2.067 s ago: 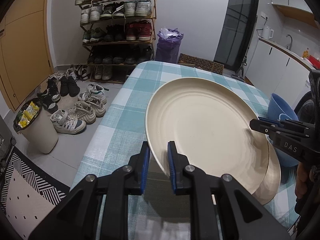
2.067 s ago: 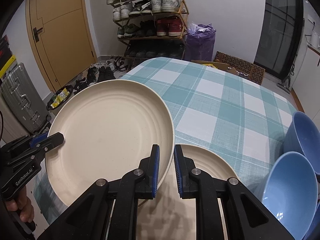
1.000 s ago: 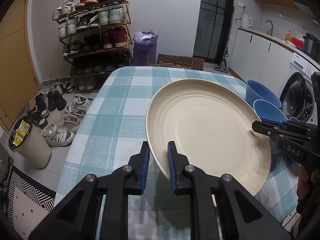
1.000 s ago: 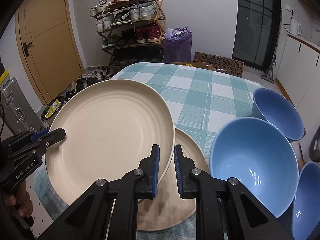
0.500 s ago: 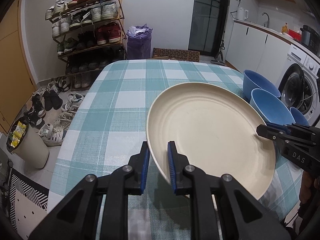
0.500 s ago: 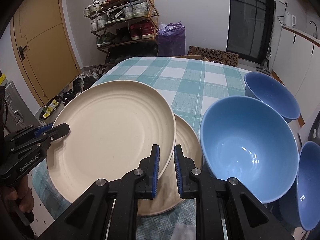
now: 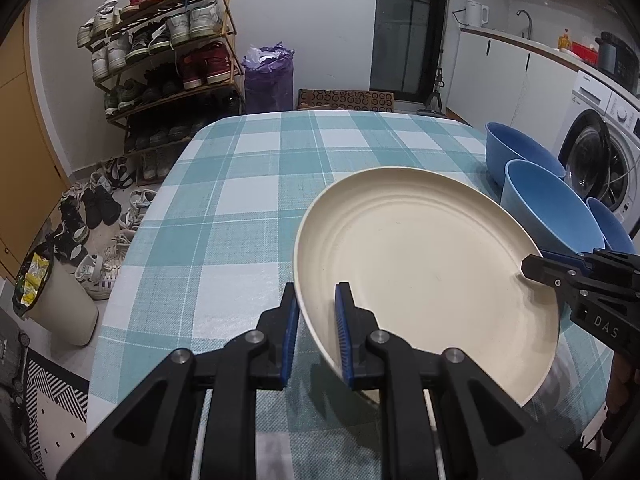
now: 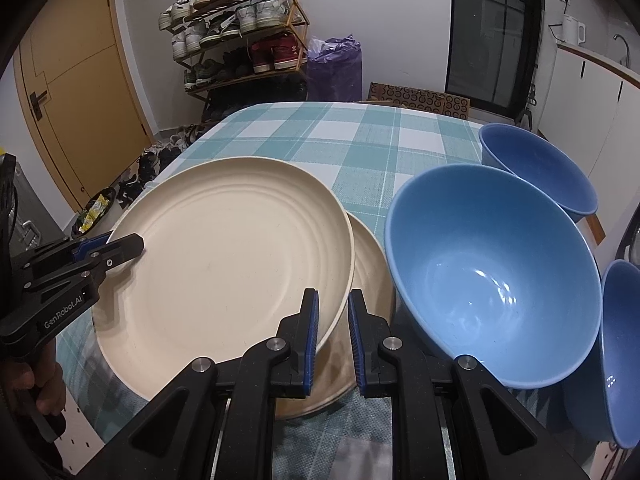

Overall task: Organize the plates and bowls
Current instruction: 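Lower the held beige plate onto the plate stack beside the blue bowls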

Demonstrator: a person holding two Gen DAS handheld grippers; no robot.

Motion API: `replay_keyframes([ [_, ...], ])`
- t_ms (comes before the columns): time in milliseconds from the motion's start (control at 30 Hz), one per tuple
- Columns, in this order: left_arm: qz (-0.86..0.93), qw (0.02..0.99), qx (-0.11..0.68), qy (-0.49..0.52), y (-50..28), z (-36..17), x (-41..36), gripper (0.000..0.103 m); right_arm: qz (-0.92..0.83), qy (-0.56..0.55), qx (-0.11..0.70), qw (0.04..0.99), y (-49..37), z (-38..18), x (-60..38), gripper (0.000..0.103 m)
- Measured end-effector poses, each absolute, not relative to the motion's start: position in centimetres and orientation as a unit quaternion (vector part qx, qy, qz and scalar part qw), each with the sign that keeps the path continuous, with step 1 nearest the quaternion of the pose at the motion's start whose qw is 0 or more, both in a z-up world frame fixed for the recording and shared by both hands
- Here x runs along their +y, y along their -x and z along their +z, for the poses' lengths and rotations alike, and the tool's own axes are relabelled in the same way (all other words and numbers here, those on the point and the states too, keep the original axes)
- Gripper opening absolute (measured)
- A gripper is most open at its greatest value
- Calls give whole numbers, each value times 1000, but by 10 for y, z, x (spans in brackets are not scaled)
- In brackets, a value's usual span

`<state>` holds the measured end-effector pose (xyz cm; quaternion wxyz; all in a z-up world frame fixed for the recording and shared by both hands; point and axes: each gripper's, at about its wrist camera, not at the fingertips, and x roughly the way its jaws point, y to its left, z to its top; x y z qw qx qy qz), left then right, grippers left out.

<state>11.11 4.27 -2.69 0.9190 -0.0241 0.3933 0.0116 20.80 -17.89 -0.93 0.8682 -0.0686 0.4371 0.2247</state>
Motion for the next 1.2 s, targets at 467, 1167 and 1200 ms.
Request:
replay_keyframes([
  [467,8,916,400,14,-123,-35,37,16,214,69,447,866,-209,-21,-183,15],
  [1167,1,910,414,1,-140,-49,26,16,187,91,440,873,-207,-30,-185,16],
  [1200,1,910,414,1,-140,-51,26,16,187,92,440,873,-207,-30,-184,16],
])
